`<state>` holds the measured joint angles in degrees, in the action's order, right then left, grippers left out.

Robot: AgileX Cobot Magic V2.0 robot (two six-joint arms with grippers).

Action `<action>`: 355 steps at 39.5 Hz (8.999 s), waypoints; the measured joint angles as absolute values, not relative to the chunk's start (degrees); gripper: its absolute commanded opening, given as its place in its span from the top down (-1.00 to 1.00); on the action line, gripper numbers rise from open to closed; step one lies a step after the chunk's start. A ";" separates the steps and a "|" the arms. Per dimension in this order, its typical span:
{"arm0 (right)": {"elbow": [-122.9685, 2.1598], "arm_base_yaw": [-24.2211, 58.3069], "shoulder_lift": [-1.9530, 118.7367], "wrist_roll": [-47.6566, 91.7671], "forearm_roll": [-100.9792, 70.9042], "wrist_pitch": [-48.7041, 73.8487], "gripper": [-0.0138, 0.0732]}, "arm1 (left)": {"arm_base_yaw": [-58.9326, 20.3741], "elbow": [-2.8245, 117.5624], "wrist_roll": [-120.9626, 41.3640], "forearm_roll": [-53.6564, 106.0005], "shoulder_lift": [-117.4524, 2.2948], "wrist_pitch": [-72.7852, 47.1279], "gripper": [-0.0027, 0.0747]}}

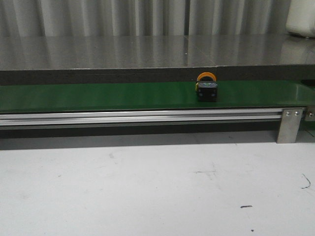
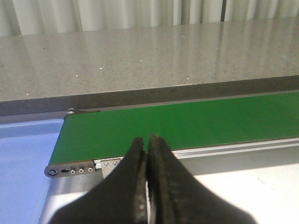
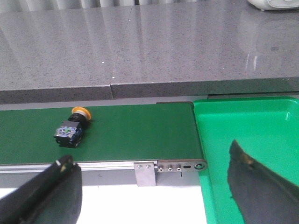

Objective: Move button from left to right

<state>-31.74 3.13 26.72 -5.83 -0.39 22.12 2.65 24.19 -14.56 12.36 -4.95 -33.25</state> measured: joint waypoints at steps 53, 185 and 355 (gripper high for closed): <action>-81.24 4.86 105.33 -6.24 -10.29 36.37 -0.79 | 2.65 24.19 -14.56 12.36 -4.95 -33.12 0.99; -19.83 6.74 11.75 -3.47 -0.84 19.79 0.84 | 2.65 23.96 -14.56 12.36 -4.95 -32.99 0.99; 1.60 6.05 -0.58 -3.26 -0.84 12.50 0.84 | -0.85 -0.49 -0.51 2.27 0.29 -8.61 0.99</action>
<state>1.60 6.05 -0.58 -3.26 -0.84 12.50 -0.85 -0.49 -0.51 2.27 0.29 -8.61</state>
